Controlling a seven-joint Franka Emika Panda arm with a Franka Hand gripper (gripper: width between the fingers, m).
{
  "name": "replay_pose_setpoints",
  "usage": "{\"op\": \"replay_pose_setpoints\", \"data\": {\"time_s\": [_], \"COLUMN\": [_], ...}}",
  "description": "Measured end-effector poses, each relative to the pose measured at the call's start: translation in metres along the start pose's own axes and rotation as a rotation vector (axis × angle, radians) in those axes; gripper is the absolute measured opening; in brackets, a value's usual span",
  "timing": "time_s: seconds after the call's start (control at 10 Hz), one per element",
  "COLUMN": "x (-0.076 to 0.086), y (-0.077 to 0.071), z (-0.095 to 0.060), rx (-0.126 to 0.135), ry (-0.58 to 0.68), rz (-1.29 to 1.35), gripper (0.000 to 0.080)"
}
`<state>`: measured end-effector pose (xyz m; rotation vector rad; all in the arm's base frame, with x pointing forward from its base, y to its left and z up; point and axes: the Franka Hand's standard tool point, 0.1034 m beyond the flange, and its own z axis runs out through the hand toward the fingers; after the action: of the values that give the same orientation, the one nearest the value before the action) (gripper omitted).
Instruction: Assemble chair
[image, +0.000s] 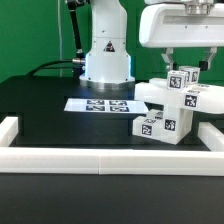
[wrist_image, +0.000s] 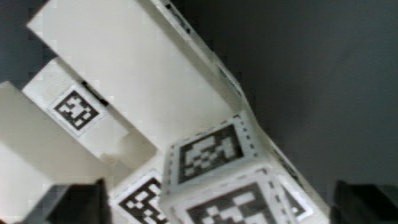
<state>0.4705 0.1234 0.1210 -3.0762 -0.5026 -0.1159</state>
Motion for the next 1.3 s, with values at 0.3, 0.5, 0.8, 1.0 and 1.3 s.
{"op": "replay_pose_setpoints", "data": {"time_s": [0.3,0.5,0.8,1.0,1.3], "x": [-0.0001,-0.0001,0.0003,0.0011,0.0012], "y": [0.0001,0.0001,-0.0009,-0.0014,-0.0014], "z": [0.0001,0.0002,0.0005,0.0006,0.0007], "rx": [0.0,0.001,0.002,0.001,0.003], "ry": [0.0,0.0,0.001,0.005,0.005], "rz": [0.018,0.054,0.288,0.451,0.627], "gripper": [0.0285,0.0285,0.0285,0.0288,0.0288]}}
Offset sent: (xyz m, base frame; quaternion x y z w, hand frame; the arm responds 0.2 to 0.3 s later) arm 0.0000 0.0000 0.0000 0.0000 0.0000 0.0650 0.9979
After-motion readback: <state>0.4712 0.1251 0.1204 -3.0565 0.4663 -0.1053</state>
